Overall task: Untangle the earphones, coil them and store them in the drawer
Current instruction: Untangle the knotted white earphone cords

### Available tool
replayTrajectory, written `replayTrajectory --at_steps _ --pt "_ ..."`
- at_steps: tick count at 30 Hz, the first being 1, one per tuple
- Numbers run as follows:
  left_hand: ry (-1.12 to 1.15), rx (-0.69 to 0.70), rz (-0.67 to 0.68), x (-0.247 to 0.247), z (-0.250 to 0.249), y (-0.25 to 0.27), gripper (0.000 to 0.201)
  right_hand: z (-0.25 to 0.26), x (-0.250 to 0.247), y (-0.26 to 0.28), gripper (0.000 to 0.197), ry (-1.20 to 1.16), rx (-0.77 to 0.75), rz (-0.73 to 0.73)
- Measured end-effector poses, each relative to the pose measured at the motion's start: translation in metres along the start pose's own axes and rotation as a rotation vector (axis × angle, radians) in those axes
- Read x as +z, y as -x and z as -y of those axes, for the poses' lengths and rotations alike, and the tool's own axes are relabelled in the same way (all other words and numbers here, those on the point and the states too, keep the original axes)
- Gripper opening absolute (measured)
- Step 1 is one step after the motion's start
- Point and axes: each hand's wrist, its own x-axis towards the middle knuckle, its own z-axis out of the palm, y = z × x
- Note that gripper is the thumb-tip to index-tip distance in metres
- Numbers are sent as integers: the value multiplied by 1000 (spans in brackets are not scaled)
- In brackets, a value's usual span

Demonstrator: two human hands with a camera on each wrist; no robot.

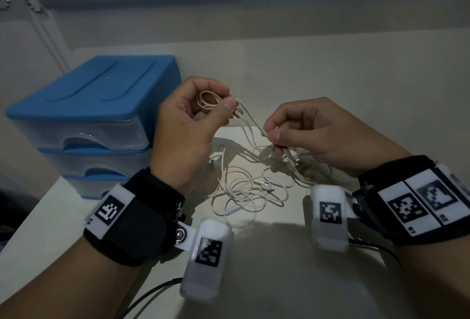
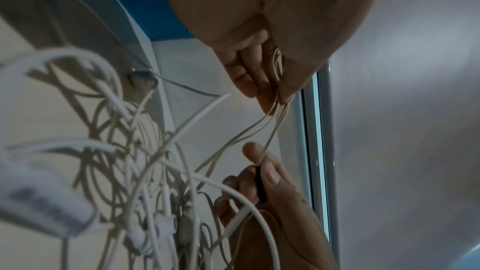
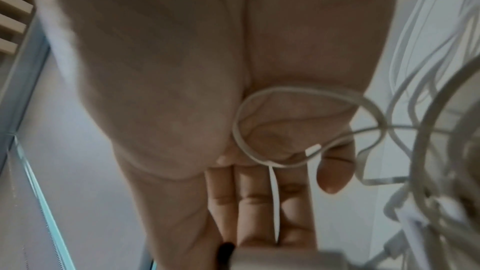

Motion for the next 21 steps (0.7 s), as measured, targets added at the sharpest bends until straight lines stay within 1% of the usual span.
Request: replayTrajectory --at_steps 3,5,9,11,13,16,19,21 --pt "2 -3 -27 0 0 -1 11 -1 2 -1 12 38 -14 32" --pt "20 -5 -37 -1 0 -1 10 -2 2 -1 15 42 -10 13" --pt "44 -23 0 1 -3 0 10 -4 -1 -1 19 -15 -2 -26" --pt "41 -31 19 2 -4 1 11 -1 0 -1 16 -38 -31 -8" --pt "15 -28 45 1 -3 1 11 1 1 -2 20 -43 -66 -13" --pt "8 -4 52 1 -4 1 11 -1 2 -3 29 -11 -92 -25" --pt "44 57 64 1 -7 1 13 -3 -1 -2 27 27 -99 7" --pt "66 86 73 2 -8 2 14 -3 -4 -1 26 11 -98 13"
